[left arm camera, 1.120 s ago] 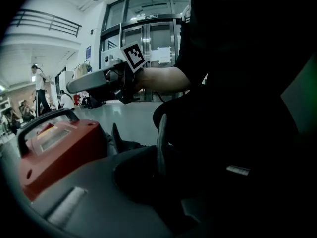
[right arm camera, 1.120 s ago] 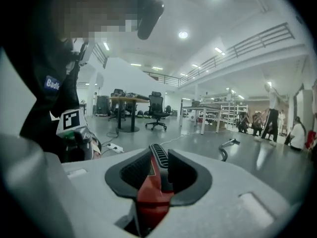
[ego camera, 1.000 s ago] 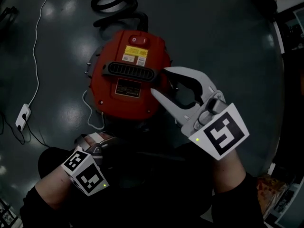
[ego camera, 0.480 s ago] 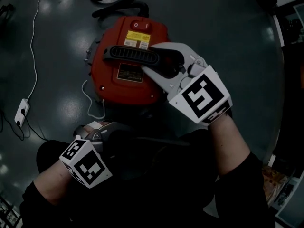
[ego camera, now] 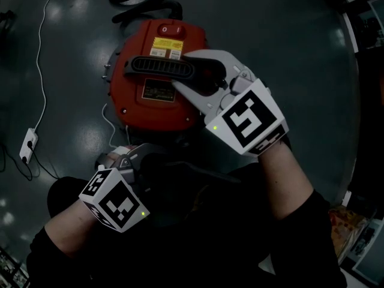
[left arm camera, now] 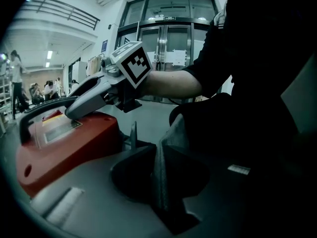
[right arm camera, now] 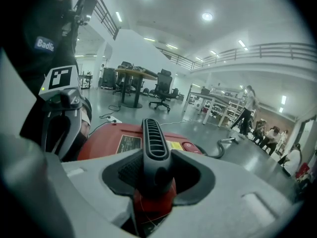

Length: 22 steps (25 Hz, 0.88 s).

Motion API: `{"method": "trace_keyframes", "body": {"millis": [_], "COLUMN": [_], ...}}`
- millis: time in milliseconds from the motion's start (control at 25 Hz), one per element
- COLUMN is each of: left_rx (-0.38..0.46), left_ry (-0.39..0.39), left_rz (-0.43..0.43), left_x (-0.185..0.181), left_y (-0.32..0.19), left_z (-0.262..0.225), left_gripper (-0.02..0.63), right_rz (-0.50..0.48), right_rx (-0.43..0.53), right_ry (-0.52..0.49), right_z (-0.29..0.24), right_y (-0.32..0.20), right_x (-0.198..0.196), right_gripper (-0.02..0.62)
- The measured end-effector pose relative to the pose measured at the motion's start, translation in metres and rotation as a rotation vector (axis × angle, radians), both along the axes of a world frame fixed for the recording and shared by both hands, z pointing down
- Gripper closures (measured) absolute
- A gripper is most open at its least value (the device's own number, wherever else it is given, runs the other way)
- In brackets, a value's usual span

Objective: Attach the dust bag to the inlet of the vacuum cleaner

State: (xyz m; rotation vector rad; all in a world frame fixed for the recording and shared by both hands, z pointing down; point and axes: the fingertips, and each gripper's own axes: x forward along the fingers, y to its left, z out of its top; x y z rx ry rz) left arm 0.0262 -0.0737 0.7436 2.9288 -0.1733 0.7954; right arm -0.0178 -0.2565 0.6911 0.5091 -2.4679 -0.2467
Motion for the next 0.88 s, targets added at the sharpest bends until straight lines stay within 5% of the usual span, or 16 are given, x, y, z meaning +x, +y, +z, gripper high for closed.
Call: {"method": "trace_keyframes", "body": {"millis": [440,880], "left_rx": [-0.078,-0.117], "left_ry": [0.015,0.02], "left_rz": [-0.075,-0.077], "left_x": [-0.007,-0.015], "left_y": [-0.002,-0.012], "left_z": [-0.001,-0.009], "left_gripper": [0.528,0.402], "right_rz": [-0.004,0.071], "right_rx": [0.008,-0.022], "right_ry": [-0.004,-0.125], "right_z": [-0.002,-0.023], "right_y": [0.002,0.012], "right_x": [0.0,0.018], "right_gripper": [0.445,0.425]}}
